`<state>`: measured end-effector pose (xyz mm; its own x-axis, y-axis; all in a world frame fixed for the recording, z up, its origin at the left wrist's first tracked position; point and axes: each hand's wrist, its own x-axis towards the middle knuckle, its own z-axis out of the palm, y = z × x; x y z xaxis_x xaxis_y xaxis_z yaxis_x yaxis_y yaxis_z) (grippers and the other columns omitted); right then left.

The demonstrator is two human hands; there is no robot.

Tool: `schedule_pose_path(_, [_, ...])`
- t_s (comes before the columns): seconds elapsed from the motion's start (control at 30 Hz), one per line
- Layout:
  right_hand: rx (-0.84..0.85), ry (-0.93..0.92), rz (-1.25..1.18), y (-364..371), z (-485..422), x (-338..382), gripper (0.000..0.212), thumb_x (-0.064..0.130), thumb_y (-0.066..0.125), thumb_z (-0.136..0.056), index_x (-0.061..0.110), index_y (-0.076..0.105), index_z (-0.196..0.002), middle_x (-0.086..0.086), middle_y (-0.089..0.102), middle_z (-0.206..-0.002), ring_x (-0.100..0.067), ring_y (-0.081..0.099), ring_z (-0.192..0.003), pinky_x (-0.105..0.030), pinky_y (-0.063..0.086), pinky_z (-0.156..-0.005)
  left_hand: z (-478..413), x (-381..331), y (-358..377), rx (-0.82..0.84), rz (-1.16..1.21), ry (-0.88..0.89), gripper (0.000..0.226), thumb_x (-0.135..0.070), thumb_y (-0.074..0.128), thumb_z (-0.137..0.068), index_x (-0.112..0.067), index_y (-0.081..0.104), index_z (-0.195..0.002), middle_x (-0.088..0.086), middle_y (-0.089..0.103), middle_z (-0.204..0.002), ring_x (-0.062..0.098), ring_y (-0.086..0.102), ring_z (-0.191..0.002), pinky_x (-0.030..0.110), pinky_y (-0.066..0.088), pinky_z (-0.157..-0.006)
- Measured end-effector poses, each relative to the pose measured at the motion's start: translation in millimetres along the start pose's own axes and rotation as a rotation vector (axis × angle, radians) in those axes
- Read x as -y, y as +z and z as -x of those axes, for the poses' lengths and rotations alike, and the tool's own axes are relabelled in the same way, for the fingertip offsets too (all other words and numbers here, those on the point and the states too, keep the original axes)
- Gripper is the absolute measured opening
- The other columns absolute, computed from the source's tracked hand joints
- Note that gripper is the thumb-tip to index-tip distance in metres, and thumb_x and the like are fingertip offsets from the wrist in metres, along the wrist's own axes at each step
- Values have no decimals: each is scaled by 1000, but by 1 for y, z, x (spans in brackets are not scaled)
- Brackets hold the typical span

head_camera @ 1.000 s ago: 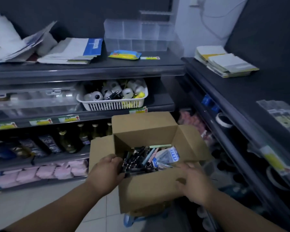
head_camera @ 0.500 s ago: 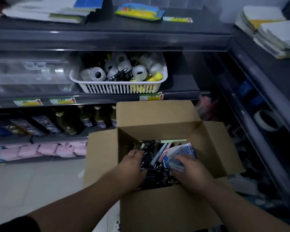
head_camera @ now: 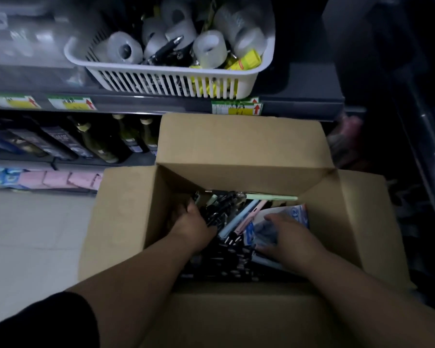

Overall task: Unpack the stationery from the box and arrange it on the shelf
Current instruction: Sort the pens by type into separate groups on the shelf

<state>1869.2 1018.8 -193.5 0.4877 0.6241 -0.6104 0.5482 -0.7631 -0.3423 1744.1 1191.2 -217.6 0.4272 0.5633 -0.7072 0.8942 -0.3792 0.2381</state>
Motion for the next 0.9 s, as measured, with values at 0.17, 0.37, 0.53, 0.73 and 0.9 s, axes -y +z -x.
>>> schedule_pose_path(0.17, [60,-24,172,-9,-32,-17,82,40,68,-84,18,24,-150,-2,27,-155,-22,29,-140,-35,29,-113,-7,-4,7,23,64,77,92,-47,60,-86,-19,2,-152,13,18,-154,31,32,-137,36,36,-107])
schedule_pose_path(0.37, [144,15,373,-5,-45,-24,67,38,59,-88,23,30,-147,-3,33,-152,-24,31,-139,-41,20,-115,-2,-4,4,19,107,141,94,-49,64,-83,-26,4,-153,9,31,-151,25,39,-133,29,37,-104])
schedule_pose_path(0.53, [169,-23,333,-15,-39,-20,23,32,62,-88,19,61,-107,-5,64,-113,-24,59,-102,-29,44,-79,-1,-5,2,18,95,148,90,-45,63,-86,-24,7,-153,9,34,-149,25,40,-133,29,35,-105])
schedule_pose_path(0.73, [-23,-24,118,-37,-31,-14,12,27,61,-89,19,54,-83,-7,65,-98,-26,60,-94,-25,33,-67,-6,3,2,65,85,18,88,-52,65,-82,-14,21,-148,11,45,-142,27,48,-127,31,42,-101])
schedule_pose_path(0.9, [-136,33,24,-36,-27,-20,14,26,56,-88,12,58,-93,-10,65,-99,-29,59,-93,-30,41,-71,-7,1,-1,85,0,-5,82,-51,67,-81,-6,32,-142,13,48,-139,28,50,-123,30,45,-95])
